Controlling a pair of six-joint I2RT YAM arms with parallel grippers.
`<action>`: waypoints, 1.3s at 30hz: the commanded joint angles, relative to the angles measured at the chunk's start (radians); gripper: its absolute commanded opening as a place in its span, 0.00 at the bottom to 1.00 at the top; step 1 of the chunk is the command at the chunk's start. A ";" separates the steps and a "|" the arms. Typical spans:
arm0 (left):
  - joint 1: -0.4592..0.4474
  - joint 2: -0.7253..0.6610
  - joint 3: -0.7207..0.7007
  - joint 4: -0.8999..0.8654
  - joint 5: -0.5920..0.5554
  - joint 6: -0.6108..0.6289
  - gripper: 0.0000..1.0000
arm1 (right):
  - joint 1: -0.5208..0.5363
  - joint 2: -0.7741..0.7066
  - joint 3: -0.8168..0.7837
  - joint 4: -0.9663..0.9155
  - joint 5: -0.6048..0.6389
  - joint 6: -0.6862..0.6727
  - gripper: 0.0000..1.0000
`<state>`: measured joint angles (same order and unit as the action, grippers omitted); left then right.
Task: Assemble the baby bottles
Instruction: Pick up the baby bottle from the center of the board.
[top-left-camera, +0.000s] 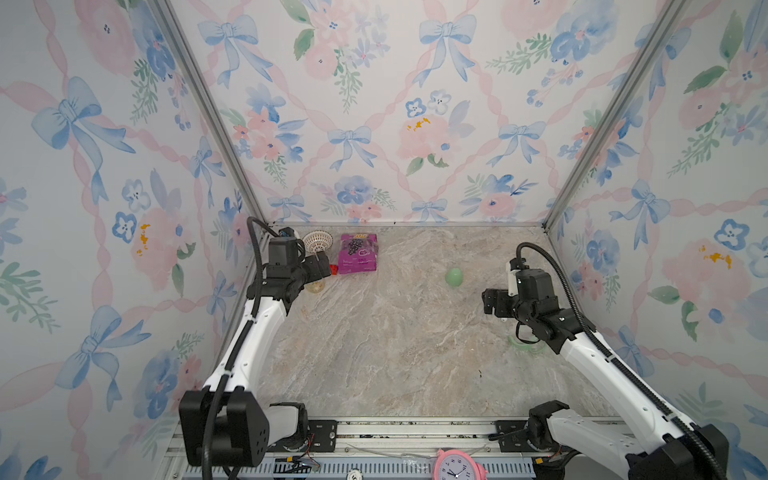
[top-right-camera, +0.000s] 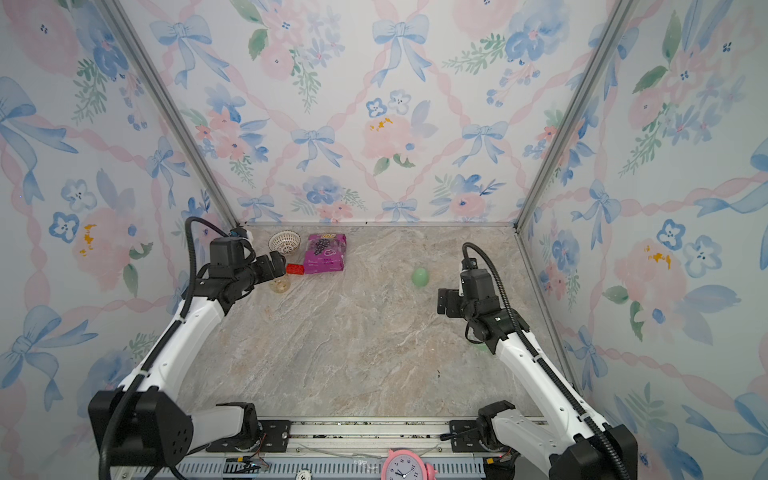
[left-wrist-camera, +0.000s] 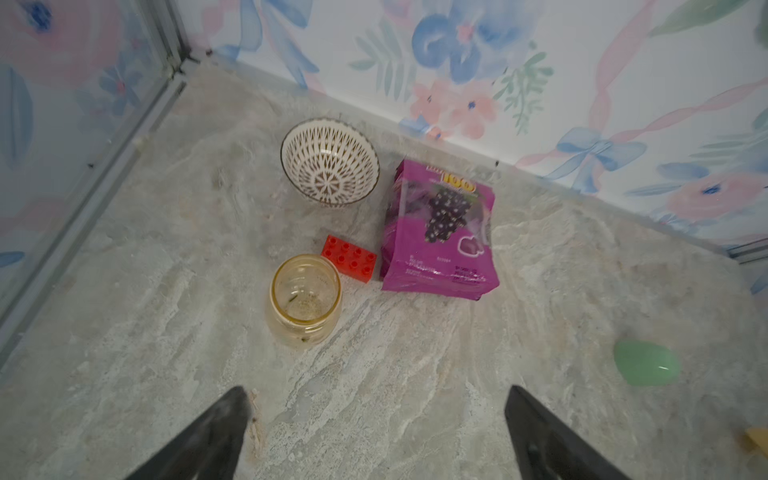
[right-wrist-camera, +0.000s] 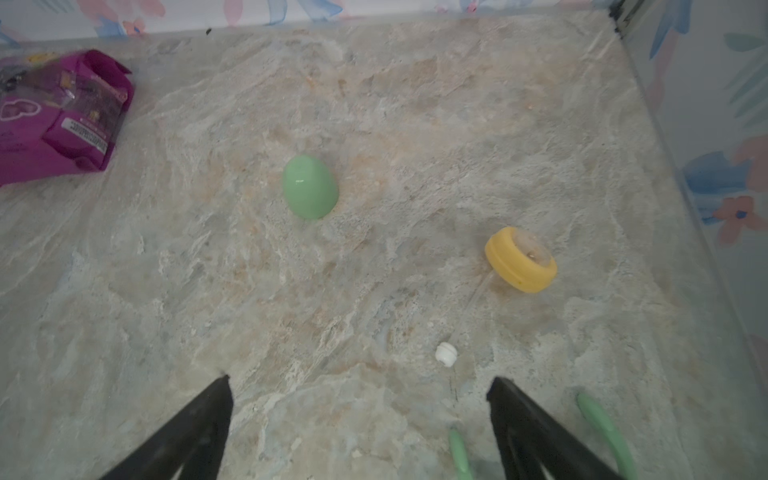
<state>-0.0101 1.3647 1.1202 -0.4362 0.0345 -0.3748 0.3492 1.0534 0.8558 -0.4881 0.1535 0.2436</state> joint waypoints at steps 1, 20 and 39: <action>0.021 0.111 0.116 -0.141 -0.003 0.078 0.98 | 0.050 -0.006 0.082 -0.064 -0.009 0.012 0.96; 0.039 0.521 0.347 -0.206 -0.054 0.224 0.91 | 0.090 -0.040 0.104 -0.049 -0.011 0.032 0.96; -0.049 0.407 0.313 -0.207 0.026 0.313 0.52 | 0.079 -0.062 0.109 -0.106 0.058 0.001 0.96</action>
<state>0.0036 1.8774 1.4437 -0.6312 0.0101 -0.1074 0.4282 1.0172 0.9340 -0.5400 0.1757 0.2581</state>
